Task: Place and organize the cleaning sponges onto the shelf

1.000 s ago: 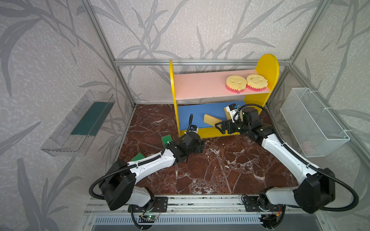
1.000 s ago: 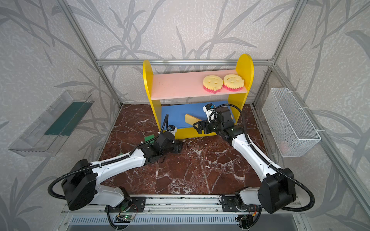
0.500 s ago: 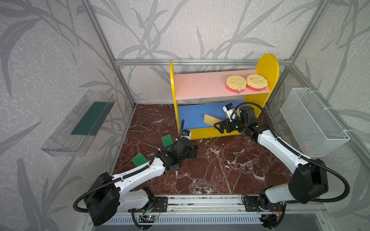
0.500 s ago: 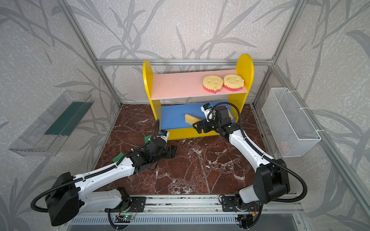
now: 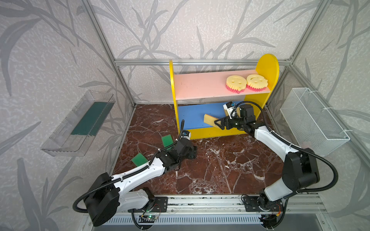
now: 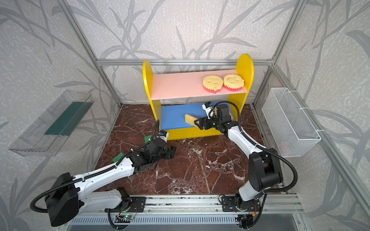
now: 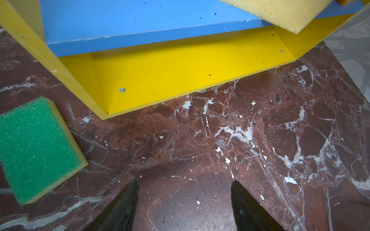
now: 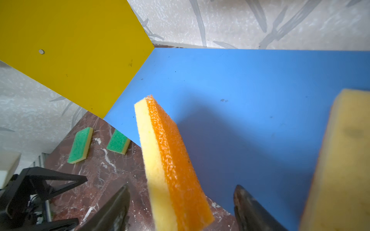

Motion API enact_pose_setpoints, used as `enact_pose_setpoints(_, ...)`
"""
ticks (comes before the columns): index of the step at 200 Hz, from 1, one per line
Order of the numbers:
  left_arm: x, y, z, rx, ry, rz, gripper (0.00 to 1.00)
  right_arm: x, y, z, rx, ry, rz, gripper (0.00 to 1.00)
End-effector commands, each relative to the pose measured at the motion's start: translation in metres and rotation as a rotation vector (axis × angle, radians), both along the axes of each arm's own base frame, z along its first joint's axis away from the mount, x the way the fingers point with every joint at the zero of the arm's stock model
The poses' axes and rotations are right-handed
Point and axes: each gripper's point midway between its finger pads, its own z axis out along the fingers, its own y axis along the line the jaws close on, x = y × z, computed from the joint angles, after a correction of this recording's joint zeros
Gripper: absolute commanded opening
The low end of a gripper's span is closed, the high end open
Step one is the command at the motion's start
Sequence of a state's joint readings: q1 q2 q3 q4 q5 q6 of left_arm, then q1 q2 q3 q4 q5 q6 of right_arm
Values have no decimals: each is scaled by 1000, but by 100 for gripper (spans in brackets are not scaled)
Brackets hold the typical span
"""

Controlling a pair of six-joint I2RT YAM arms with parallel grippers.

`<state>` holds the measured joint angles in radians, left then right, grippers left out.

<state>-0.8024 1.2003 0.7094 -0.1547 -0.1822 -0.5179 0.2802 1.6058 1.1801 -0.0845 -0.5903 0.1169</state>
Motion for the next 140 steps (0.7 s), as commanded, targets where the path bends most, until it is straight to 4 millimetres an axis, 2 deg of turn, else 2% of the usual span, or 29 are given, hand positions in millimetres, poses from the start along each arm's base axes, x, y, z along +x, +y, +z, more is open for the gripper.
enact_pose_setpoints(1,3,5,0,21,1,23,74,5,10,15,57,-21,37,72)
enact_pose_setpoints(29,3,5,-1,22,3,23,74,8,9,10,53,-11,20,61)
enact_pose_setpoints(57,4,5,-1,24,4,24,74,13,7,12,71,-7,-17,37)
enact_pose_setpoints(87,5,3,0,24,4,21,74,15,3,19,117,10,-83,36)
enact_pose_setpoints(140,5,0,1,10,5,16,74,17,-17,23,263,79,-305,33)
